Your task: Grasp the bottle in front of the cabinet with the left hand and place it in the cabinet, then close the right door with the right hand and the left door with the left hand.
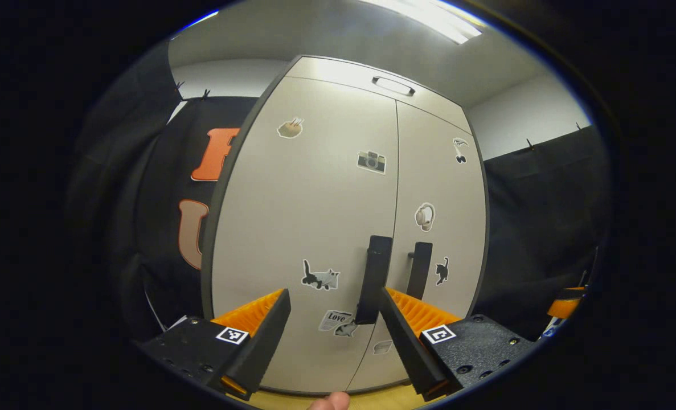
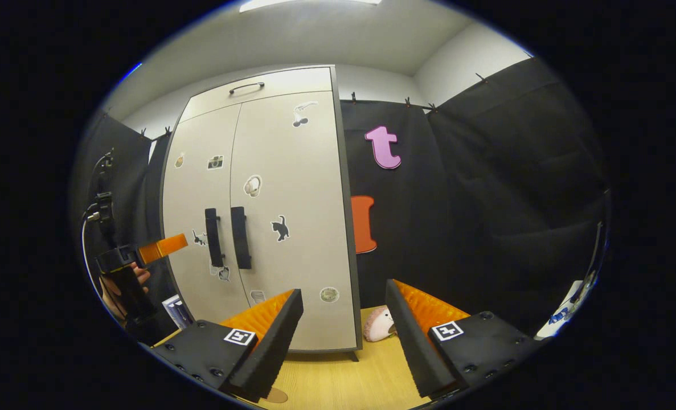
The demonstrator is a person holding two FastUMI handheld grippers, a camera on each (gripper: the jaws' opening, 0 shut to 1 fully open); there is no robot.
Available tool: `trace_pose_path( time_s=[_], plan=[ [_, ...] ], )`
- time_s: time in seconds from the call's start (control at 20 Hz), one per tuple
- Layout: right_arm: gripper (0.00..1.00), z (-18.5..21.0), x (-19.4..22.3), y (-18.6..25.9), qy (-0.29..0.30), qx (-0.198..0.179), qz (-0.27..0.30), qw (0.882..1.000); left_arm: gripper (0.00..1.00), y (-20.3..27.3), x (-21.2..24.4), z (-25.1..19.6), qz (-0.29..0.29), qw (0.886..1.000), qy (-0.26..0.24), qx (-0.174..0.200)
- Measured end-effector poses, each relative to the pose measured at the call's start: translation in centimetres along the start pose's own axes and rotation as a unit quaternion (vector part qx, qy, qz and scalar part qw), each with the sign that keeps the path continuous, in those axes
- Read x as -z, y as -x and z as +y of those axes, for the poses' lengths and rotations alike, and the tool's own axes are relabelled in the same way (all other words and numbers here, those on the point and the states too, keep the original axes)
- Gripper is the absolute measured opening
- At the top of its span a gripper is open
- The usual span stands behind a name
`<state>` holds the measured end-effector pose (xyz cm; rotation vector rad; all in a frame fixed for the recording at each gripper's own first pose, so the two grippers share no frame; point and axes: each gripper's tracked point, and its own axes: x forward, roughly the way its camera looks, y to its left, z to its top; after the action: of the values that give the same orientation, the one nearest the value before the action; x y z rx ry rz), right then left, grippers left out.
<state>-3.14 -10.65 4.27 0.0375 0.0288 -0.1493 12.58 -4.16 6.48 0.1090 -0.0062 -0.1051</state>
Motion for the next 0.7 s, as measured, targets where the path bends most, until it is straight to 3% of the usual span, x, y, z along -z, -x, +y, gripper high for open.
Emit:
trace_pose_path(
  time_s=[0.3,0.7],
  plan=[
    [0.96,2.3,0.2,-0.6,0.006,-0.031,-0.001,0.999,0.96,5.9,-2.4,2.6,-0.022,0.999,-0.03,-0.039],
    [0.96,2.7,0.4,-0.3,0.008,-0.032,-0.012,0.999,0.96,11.3,-0.1,6.7,-0.007,0.994,-0.002,-0.107]
  ],
)
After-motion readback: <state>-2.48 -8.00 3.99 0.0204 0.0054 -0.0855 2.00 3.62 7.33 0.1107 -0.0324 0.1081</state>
